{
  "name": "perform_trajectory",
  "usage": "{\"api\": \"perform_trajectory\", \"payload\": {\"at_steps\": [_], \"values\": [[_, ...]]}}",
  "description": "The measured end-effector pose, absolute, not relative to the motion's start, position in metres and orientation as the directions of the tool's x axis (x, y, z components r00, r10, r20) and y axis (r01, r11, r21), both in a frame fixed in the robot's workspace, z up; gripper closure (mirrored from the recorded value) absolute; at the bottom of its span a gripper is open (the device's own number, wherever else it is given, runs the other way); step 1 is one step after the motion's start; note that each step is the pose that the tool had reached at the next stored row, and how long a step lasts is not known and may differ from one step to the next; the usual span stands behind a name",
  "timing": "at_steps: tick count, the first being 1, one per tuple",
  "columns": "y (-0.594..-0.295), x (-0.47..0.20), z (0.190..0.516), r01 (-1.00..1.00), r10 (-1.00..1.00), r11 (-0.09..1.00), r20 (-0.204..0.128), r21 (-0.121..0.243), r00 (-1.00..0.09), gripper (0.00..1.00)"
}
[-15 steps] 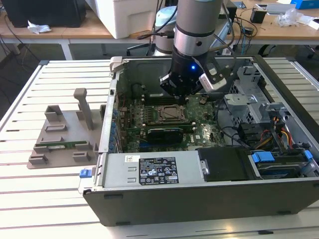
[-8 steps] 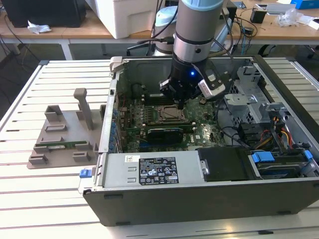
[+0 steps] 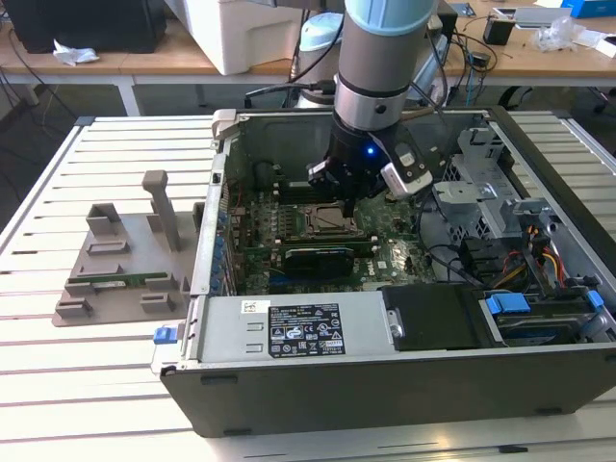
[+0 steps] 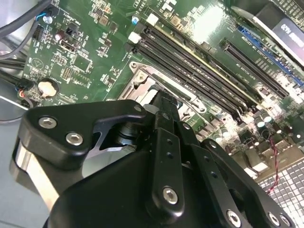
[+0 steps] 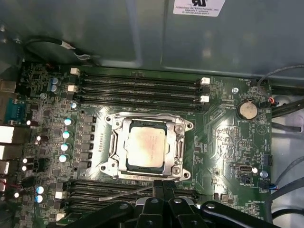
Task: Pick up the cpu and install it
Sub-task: 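Install the second cpu locking lever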
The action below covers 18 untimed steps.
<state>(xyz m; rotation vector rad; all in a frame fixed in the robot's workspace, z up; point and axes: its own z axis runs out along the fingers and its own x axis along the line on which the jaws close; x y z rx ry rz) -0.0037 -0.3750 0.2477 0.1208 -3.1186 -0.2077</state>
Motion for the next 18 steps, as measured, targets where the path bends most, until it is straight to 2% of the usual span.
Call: {"api": "perform_trajectory", "payload": {"at_steps": [18], "values": [[-0.385, -0.043, 0.214, -0.108, -0.11, 0.985, 0.009, 0.133, -0.994, 0.89]]}}
